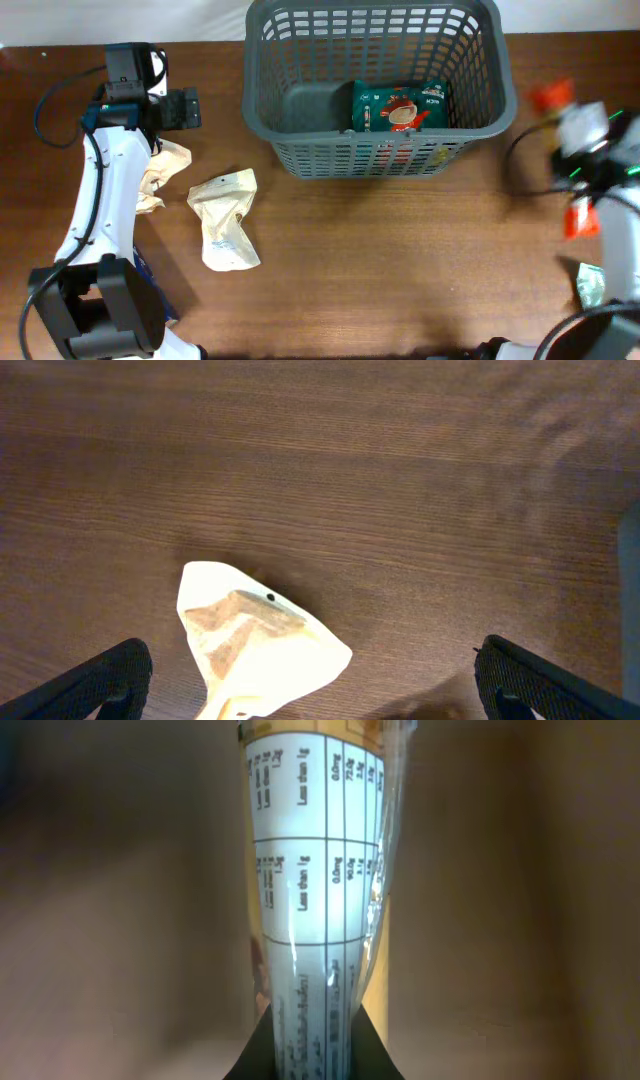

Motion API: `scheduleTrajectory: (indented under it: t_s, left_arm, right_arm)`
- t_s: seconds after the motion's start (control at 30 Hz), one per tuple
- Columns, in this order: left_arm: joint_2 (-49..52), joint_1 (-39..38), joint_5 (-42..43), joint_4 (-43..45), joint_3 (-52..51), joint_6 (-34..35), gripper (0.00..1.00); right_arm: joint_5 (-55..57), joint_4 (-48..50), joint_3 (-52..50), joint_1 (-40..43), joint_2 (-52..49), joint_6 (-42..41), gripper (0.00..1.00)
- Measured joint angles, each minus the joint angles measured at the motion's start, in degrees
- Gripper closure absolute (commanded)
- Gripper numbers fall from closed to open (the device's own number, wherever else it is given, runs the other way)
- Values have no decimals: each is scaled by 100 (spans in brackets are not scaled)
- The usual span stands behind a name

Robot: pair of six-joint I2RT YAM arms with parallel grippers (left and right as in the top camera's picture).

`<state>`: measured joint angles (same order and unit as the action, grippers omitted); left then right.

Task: Pack container
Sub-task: 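Carry the snack bar over the basket and release it inside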

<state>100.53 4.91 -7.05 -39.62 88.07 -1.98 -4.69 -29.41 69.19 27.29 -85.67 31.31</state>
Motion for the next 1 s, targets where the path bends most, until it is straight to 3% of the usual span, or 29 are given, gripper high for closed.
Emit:
scheduleTrajectory:
  t_s: [0.27, 0.43, 0.53, 0.7, 1.0]
  left_arm:
    - [0, 0, 2, -4, 0, 0, 1]
    - [0, 0, 0, 2, 0, -2, 1]
    - [0, 0, 0, 7, 0, 0, 1]
    - [0, 0, 0, 2, 0, 0, 1]
    - [0, 0, 0, 4, 0, -44, 1]
  right_arm:
    - [-774, 153, 2323, -70, -2, -457, 96]
    - [-1716, 1235, 3324, -874, 0, -955, 96]
    - [-2415, 2107, 3576, -1773, 7, -1270, 97]
    - [-3001, 2282, 3617, -2929, -289, -1449, 96]
    - [-4258, 1401, 3617, -3377, -2376, -1484, 96]
